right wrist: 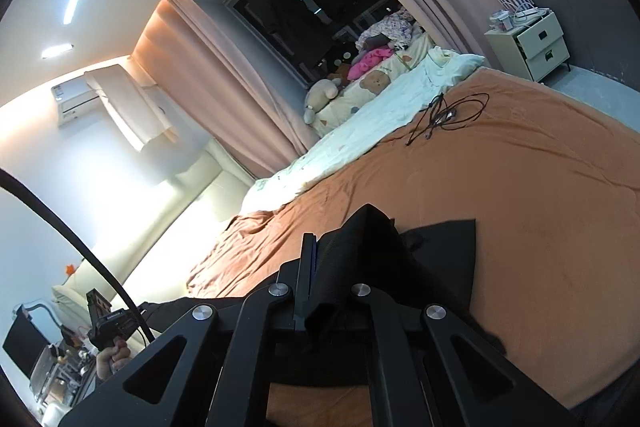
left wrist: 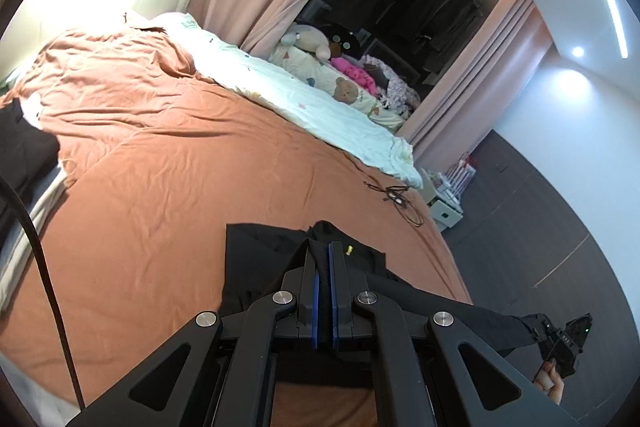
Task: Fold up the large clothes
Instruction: 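Lift the gripped jacket edge with both tools and fold it over the other half, then open both tools, release the jacket and pull them back, then move both open tools to the hem of the folded jacket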
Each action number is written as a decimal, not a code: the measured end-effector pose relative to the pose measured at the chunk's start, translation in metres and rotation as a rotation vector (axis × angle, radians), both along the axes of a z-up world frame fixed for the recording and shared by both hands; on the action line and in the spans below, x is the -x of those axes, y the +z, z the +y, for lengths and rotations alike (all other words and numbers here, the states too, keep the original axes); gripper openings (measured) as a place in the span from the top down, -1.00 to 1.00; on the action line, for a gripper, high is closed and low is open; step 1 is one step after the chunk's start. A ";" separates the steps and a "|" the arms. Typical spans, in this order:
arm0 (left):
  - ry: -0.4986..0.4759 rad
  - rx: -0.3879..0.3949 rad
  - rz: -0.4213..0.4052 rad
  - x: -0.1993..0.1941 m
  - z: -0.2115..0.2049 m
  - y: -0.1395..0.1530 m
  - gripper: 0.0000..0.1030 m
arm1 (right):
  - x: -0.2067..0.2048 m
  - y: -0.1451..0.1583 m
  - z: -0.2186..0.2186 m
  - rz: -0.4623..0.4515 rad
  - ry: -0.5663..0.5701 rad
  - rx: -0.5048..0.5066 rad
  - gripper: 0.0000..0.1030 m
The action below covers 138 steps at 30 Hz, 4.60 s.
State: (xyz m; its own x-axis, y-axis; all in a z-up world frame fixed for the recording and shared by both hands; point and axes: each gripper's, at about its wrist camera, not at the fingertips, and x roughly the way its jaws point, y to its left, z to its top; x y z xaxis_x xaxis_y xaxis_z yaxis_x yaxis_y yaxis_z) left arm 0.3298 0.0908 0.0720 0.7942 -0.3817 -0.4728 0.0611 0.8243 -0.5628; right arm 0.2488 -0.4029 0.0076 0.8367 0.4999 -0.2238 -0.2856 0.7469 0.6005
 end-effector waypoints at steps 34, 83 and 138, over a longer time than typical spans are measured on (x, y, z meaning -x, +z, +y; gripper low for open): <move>-0.022 -0.204 0.360 -0.259 -0.030 -0.190 0.80 | -0.199 -0.014 0.095 0.356 -0.116 0.232 0.96; -0.053 -0.415 0.328 -0.324 -0.052 -0.220 0.96 | -0.202 0.038 0.131 0.429 -0.193 0.486 0.98; -0.148 -0.518 0.417 -0.063 -0.084 -0.225 -0.37 | 0.009 0.029 0.143 0.547 -0.009 0.758 -0.61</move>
